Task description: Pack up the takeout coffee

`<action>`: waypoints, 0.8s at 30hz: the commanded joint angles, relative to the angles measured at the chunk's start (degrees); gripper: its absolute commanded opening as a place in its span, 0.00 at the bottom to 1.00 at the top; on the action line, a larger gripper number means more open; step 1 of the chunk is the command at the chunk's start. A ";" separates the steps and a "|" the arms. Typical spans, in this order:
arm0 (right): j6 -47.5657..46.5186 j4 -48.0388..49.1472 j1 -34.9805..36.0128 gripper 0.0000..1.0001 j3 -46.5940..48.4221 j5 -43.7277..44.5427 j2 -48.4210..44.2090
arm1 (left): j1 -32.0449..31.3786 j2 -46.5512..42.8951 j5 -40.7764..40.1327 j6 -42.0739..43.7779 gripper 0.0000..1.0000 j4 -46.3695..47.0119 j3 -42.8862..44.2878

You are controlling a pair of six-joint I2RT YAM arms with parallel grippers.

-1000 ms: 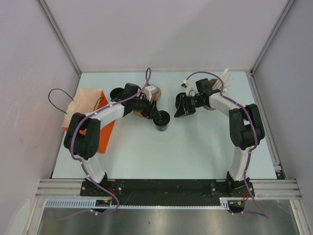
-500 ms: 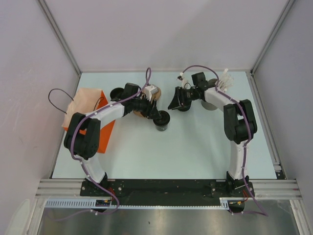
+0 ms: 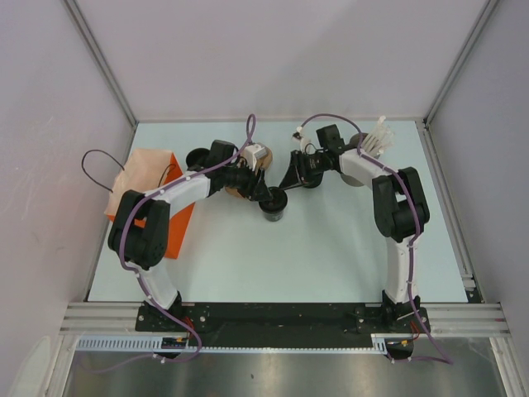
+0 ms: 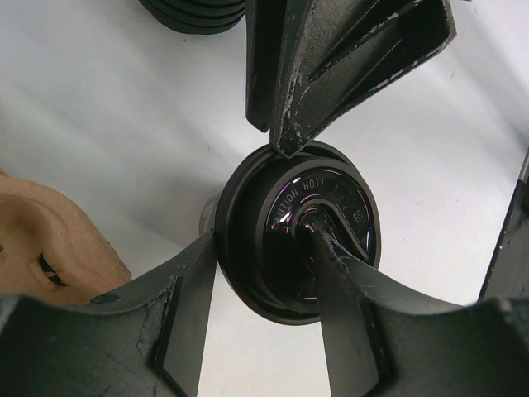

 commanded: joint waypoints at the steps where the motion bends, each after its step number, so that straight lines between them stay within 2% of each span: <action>1: -2.41 -1.75 0.60 0.34 1.74 2.31 1.59 | -0.04 2.18 -5.66 3.21 0.54 -5.91 -0.96; 8: -9.17 -7.28 2.44 0.29 -0.10 11.27 1.77 | -0.13 1.04 -6.80 3.74 0.54 -6.96 -1.13; 17: -13.14 -6.06 4.90 0.29 -6.52 24.45 1.33 | -0.04 -0.02 -7.77 4.36 0.54 -7.49 -2.18; 24: -15.07 -6.67 6.49 0.29 -7.93 30.09 1.94 | -0.04 -0.55 -8.30 4.71 0.54 -7.58 -2.71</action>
